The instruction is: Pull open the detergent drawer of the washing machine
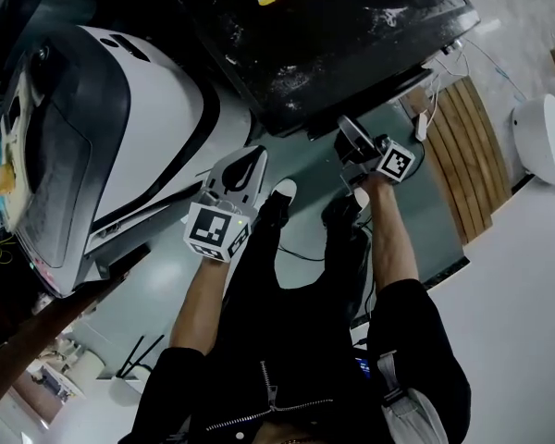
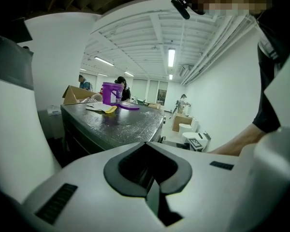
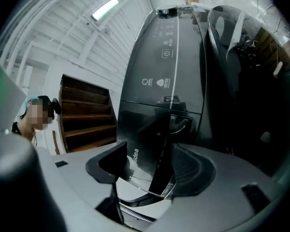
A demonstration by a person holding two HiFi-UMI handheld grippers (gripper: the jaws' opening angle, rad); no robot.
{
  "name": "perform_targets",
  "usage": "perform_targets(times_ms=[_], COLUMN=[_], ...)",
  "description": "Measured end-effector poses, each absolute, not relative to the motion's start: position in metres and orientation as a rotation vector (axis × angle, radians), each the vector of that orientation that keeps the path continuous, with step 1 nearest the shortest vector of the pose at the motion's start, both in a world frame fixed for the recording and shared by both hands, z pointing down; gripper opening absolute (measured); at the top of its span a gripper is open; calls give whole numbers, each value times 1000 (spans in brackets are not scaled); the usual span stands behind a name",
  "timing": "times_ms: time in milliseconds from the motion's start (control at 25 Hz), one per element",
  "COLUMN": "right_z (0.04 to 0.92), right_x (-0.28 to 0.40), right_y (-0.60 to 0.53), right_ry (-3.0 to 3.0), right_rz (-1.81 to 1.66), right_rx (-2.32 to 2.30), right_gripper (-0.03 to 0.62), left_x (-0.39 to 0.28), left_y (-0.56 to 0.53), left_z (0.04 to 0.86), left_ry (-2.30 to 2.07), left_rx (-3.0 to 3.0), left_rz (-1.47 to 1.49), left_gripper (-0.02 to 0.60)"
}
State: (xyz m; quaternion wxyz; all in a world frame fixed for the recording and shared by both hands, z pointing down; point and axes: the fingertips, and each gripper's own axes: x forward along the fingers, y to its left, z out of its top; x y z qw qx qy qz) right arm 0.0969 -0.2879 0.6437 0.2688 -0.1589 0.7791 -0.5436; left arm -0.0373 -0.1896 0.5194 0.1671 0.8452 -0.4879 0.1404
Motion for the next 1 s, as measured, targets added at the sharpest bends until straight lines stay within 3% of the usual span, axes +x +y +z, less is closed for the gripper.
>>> perform_targets(times_ms=[480, 1000], right_z=[634, 639], right_x=[87, 90], right_y=[-303, -303], right_ry=[1930, 1839], right_rz=[-1400, -1454], right_rx=[-278, -318], right_gripper=[229, 232], left_x=[-68, -63], left_y=[-176, -170], left_z=[537, 534], left_ry=[-1403, -1388], left_rx=[2349, 2371], left_rz=[491, 529], left_gripper=[18, 18])
